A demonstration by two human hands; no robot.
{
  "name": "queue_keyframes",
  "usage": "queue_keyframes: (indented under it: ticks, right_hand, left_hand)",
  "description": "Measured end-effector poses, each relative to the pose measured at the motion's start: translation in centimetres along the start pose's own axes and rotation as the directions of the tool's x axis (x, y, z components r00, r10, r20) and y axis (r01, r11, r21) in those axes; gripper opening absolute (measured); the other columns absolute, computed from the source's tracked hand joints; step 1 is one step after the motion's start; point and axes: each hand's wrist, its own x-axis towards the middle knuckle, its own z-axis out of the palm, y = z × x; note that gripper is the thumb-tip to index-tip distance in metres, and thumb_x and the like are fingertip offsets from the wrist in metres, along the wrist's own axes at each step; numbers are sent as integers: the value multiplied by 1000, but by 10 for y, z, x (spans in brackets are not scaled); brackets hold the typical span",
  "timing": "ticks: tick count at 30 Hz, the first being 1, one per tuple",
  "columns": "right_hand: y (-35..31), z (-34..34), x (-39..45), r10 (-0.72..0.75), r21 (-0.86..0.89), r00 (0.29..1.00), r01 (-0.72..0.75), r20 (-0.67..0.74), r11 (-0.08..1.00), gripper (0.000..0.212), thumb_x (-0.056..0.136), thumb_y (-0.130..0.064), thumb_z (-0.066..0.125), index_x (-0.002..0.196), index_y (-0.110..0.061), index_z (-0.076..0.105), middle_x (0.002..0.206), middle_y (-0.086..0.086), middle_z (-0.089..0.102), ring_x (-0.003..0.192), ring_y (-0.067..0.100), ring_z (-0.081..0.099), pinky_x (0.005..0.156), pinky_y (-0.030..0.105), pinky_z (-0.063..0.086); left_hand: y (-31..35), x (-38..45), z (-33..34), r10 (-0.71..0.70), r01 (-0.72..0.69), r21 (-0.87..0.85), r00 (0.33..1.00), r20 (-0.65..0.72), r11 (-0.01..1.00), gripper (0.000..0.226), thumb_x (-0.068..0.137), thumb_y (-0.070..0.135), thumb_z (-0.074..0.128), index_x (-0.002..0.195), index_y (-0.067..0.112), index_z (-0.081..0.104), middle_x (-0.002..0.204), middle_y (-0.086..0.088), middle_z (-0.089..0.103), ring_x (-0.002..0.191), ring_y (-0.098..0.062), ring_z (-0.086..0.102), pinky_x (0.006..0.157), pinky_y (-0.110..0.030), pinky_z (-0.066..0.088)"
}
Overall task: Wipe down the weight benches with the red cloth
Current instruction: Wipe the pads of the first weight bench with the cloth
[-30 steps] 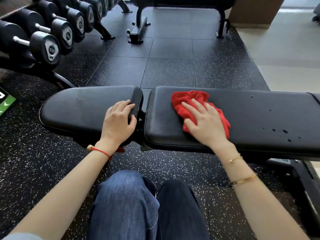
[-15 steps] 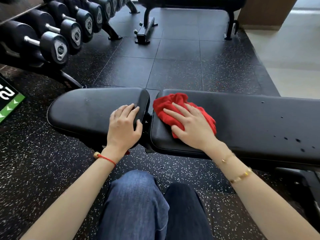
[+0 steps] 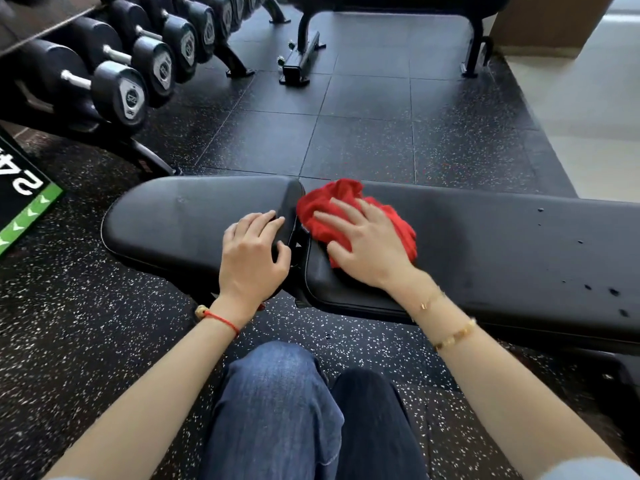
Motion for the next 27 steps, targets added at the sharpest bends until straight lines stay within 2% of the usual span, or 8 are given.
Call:
queue_keyframes:
  ticks: [4,9,12,15,18,20,23,27]
  right_hand:
    - [18,-6,-49,-25,36,1000,25,-13,999,58,86,-50,38,143,-49,38,157,-14,32,146,23,28,121,43,17]
    - [76,-21,-27,247,-33,966,-250,-83,968,53,94,-43,46,146,-43,37,159,-5,32,144,29,28,121,42,15]
    - [72,-20,-3,359,-48,930,-363,-76,931,54,95,-44,44,148,-41,34,161,-1,27,144,35,25,121,45,13]
    - [45,-12,-12,270,-28,962,-272,-51,962,54,94,-45,44,148,-43,34,161,-3,26,144,34,24,121,44,14]
    - [29,-8,-50,150,-24,987,-152,-57,988,55,93,-45,46,147,-44,35,159,-6,29,145,32,24,122,43,13]
    - [32,-9,-74,136,-16,987,-138,-83,990,55,92,-44,48,146,-45,37,158,-8,31,146,30,24,122,41,12]
    - [53,-15,-101,198,-7,971,-201,-135,980,54,91,-46,46,145,-45,38,157,-8,34,145,28,27,122,40,13]
    - [99,-25,-108,382,-38,911,-392,-156,919,54,93,-45,46,146,-45,37,158,-5,32,144,30,27,121,43,15]
  left_hand:
    - [-1,0,0,10,-10,-4,1000,-5,1000,43,83,25,51,122,16,67,131,-1,64,123,-24,55,106,-44,39]
    - [0,-2,0,17,-17,8,1000,4,1000,43,84,24,51,123,14,66,132,-2,64,123,-24,54,108,-43,37]
    - [2,-3,-1,49,-49,1,999,8,999,39,87,23,52,123,14,66,131,-3,64,123,-24,55,110,-44,35]
    - [3,-5,-4,128,-128,0,992,-15,992,35,91,24,48,119,15,67,127,-1,66,120,-23,58,111,-45,36]
    - [15,-7,-7,110,-112,-77,993,-31,991,35,91,24,48,118,16,68,127,0,66,120,-23,57,111,-43,35]
    - [33,-10,-8,97,-100,-146,995,-26,984,35,90,26,48,118,17,68,127,1,66,121,-21,56,110,-40,34]
    - [63,-11,-8,136,-132,-213,991,5,968,37,90,27,48,121,16,66,129,1,65,124,-21,55,110,-39,32]
    - [88,-6,-3,186,-164,-249,980,67,954,35,92,26,52,122,15,66,131,0,63,127,-22,53,110,-38,32]
